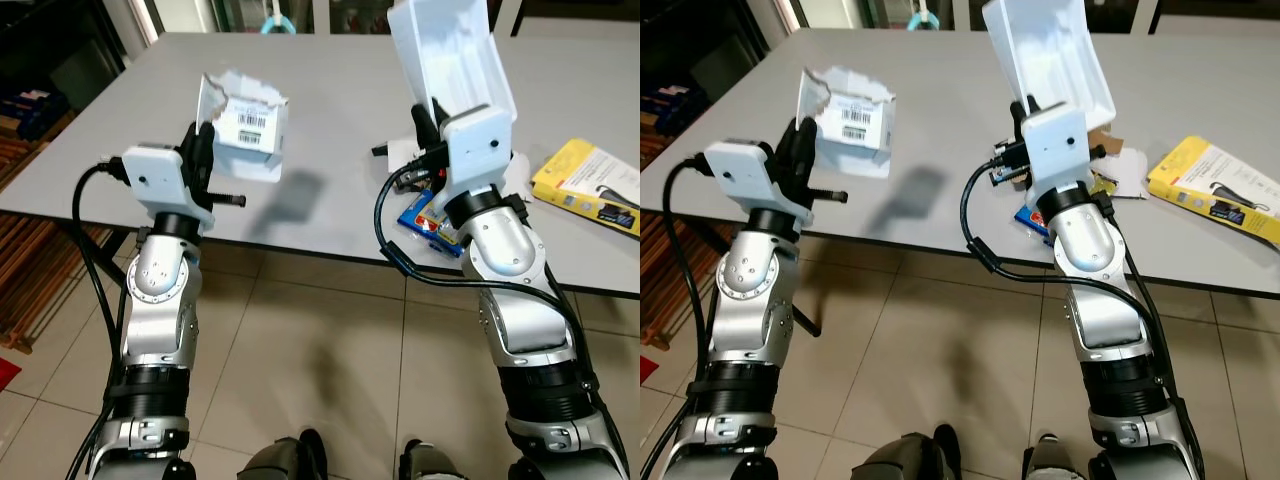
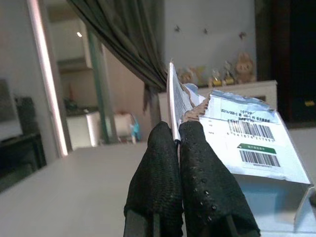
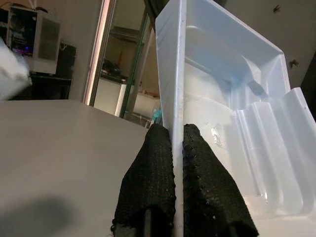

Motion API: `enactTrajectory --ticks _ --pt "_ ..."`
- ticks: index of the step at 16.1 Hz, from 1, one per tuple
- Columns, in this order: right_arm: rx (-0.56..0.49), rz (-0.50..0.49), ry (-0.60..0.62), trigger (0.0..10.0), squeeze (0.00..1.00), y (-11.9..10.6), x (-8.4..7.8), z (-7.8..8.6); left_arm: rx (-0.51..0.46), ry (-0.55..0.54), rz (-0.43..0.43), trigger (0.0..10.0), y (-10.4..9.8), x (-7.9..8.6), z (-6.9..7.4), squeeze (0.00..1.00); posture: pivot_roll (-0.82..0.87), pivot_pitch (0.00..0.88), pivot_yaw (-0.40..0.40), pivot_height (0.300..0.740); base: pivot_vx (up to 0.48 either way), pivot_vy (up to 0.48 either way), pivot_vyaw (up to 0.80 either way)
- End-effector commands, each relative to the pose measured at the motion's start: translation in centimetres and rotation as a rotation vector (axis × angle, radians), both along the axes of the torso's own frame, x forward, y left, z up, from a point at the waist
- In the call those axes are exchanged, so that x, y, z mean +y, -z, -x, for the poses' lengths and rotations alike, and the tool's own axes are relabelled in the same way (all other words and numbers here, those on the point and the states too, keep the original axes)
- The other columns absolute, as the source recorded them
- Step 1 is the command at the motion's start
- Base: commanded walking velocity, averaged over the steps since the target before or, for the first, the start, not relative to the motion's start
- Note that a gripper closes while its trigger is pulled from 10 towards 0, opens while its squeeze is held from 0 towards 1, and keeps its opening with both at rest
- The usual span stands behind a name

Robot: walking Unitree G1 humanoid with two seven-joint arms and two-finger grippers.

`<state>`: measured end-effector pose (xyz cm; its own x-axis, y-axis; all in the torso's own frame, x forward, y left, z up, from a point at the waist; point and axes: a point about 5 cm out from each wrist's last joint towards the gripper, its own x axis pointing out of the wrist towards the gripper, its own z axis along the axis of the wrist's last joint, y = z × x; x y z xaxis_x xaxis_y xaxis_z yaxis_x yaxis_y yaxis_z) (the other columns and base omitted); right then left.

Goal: Picking trash to rubbish bin

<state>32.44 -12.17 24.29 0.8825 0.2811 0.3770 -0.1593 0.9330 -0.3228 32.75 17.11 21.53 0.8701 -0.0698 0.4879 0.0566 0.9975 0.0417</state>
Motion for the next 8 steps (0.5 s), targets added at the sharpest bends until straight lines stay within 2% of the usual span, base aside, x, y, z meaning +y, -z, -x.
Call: enactTrajectory --ticks 1,4,8 --pt "-0.007 -0.005 -0.008 10.0 0.00 -0.01 -0.17 0.15 0.010 -0.043 0.017 0.0 -0.10 0.47 0.52 0.00 -0.16 0.079 0.132 0.740 0.000 0.000 0.00" --pt "0.006 0.004 -0.002 10.0 0.00 0.36 -0.53 0.28 0.040 -0.046 0.031 0.0 0.26 0.37 0.99 0.00 -0.16 0.079 0.130 0.740 0.000 0.000 0.00" --pt "0.025 0.002 0.015 10.0 0.00 0.83 -0.96 0.48 0.111 -0.024 0.060 0.0 0.58 -0.28 1.23 0.00 -0.18 0.079 0.134 0.740 0.000 0.000 -0.77"
